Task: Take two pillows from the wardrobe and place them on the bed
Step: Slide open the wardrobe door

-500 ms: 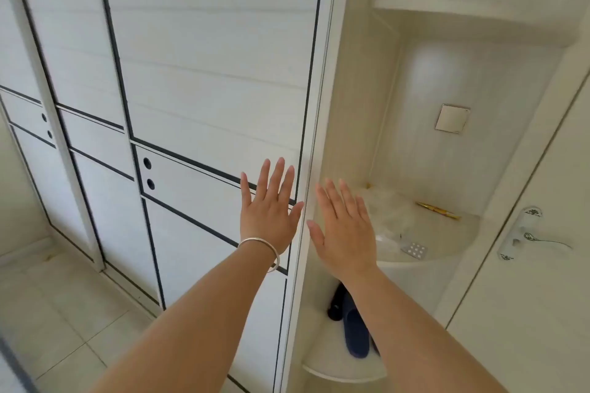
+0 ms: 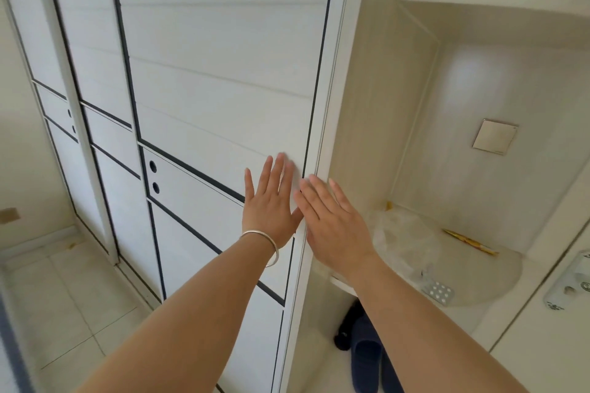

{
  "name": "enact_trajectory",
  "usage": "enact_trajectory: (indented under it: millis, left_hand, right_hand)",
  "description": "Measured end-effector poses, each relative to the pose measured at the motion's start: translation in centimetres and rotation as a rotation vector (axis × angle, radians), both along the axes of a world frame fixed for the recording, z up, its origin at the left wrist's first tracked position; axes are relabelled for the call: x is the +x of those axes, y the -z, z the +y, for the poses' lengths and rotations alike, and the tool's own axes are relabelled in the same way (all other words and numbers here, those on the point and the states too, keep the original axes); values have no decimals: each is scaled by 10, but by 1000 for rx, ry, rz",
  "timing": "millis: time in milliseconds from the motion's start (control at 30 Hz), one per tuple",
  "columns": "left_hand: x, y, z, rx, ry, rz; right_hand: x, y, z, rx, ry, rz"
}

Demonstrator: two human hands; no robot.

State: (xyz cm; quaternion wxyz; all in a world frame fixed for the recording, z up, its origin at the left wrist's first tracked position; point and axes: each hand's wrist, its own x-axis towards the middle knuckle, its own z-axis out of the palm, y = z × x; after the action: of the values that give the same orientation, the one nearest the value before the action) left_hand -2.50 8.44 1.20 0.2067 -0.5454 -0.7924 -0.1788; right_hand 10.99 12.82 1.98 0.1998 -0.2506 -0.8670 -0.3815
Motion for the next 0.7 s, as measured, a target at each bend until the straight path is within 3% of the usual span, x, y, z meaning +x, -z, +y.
enact_trajectory:
  millis: [200, 500, 633, 700]
  left_hand:
    - [-1, -5, 15, 12, 14, -117]
    - [-14, -2, 20, -26, -58, -82]
    - [-28, -1, 21, -25, -103, -119]
    - [-36, -4, 21, 28, -105, -145]
  right_hand:
    - [-8, -12, 9, -10, -48, -2]
    - [-42, 0, 10, -65, -77, -23]
    - [-61, -4, 2, -151, -157, 136]
    - [-76, -11, -4, -402, -200, 315]
